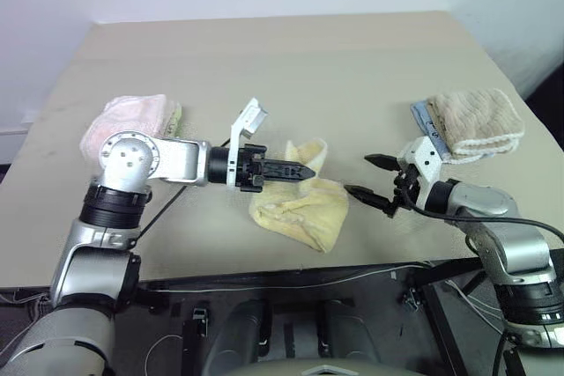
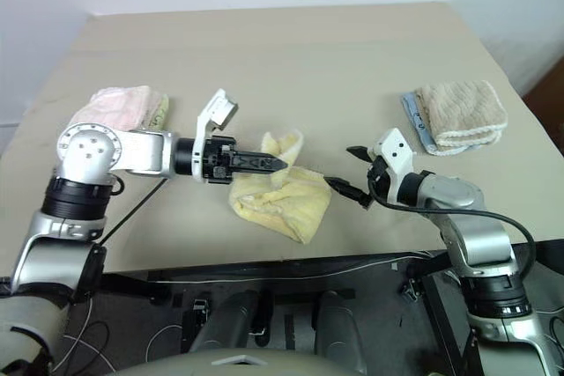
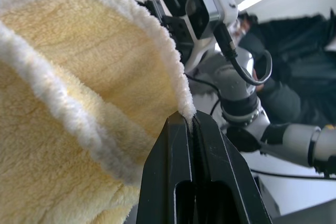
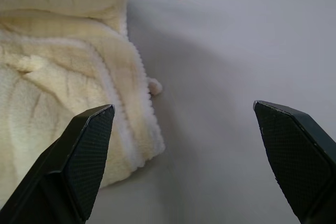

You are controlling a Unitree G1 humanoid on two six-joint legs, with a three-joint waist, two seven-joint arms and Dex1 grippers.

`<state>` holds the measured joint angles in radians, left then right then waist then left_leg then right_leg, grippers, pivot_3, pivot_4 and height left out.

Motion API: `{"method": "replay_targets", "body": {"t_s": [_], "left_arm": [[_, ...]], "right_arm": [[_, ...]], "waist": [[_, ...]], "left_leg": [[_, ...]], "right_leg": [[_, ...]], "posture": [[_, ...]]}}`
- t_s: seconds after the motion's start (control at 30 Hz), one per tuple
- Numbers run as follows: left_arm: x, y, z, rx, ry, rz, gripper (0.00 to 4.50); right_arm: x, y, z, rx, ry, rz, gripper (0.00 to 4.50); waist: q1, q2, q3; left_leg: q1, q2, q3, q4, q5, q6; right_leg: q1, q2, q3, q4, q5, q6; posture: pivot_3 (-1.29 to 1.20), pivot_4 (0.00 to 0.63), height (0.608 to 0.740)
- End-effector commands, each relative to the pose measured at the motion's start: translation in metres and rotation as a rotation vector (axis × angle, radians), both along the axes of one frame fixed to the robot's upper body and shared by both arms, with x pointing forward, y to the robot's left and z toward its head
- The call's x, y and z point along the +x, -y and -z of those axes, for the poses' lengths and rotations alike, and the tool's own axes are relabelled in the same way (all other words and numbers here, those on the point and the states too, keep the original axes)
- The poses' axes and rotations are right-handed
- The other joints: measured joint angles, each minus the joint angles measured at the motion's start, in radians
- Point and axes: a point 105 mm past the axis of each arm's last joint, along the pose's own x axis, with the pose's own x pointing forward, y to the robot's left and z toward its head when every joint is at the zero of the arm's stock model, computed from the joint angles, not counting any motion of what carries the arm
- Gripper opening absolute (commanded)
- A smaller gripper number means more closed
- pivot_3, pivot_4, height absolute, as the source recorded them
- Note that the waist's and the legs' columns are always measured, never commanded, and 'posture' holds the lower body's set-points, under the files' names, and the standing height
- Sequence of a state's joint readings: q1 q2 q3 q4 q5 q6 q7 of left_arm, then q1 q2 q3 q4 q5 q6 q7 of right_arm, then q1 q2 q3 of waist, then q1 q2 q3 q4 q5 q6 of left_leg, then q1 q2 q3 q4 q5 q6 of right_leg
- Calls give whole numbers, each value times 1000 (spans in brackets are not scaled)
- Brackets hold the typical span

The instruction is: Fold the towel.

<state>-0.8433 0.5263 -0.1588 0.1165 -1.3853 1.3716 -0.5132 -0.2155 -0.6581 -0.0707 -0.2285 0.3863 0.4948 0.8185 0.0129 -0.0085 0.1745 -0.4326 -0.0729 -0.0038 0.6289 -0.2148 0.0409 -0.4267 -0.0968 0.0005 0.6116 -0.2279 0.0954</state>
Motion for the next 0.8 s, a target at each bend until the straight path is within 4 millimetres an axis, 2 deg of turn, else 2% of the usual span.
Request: {"method": "replay_targets", "body": {"t_s": [0.03,0.4,0.53,0.63,0.8], "left_arm": [[-4,14,8,45,31,86,57],[-21,50,53,177,158,318,57],[-24,53,52,136,175,352,57],[-25,53,42,81,175,353,658],[-28,52,16,-38,171,369,2300]], "right_arm": [[-1,12,-17,-11,66,51,4500],[-3,20,-15,-25,73,101,4500],[-3,21,-13,-46,80,111,4500],[-3,20,-13,-44,79,111,4500],[0,17,-12,-46,82,101,4500]], "waist": [[1,0,0],[-1,0,0],[0,0,0],[0,0,0],[0,0,0]], "left_leg": [[0,0,0,0,0,0],[-2,0,0,0,0,1],[-3,0,-1,1,0,1],[-4,0,-1,2,1,3],[-5,0,-2,3,1,4]], "right_leg": [[0,0,0,0,0,0],[-1,-1,0,-1,0,0],[-2,-1,0,-1,0,0],[-2,-1,-1,-1,0,0],[-3,0,-2,0,0,0]], "posture": [[0,150,740],[0,150,740],[0,150,740],[0,150,740],[0,150,740]]}}
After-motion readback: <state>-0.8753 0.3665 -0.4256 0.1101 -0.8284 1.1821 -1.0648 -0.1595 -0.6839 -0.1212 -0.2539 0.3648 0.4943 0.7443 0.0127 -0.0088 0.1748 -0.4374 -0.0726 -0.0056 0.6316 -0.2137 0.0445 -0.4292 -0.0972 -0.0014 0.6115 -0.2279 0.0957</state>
